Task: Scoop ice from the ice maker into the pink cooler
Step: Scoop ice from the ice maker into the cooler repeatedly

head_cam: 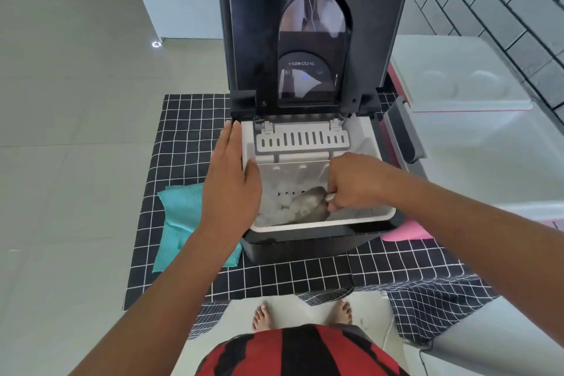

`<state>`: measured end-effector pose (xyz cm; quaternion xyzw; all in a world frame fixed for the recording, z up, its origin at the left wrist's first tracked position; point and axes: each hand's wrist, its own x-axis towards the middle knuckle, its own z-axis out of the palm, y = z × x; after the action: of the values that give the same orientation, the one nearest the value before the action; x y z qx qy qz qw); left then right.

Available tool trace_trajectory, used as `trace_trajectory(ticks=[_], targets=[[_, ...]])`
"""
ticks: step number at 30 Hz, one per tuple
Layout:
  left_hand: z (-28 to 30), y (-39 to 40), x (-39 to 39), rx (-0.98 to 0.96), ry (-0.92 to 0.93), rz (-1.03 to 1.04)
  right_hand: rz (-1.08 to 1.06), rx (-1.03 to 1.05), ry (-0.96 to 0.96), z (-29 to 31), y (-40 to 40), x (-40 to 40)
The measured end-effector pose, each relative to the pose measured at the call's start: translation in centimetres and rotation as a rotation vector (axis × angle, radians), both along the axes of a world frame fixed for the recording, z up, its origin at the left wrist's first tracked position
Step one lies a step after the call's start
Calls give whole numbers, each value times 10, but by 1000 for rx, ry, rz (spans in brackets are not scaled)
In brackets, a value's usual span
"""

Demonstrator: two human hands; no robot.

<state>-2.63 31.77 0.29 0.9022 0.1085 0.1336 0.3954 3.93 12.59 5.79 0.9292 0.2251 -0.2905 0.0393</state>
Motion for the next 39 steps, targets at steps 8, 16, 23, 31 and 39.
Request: trace_trajectory(ticks=[8,16,23,31,39], targets=[[0,0,1,19,3,2,-274,177,121,-26,5,-14],[-3,1,1,25,16,1,-235,161,-50,-23,10,-4],[-1,1,1,33,4,10,-192,179,-143,-28,10,-11],[-1,0,2,48,10,7,-226,203,-169,-33,8,-15],[0,0,2,51,12,1,-203,210,-190,-35,15,-14]])
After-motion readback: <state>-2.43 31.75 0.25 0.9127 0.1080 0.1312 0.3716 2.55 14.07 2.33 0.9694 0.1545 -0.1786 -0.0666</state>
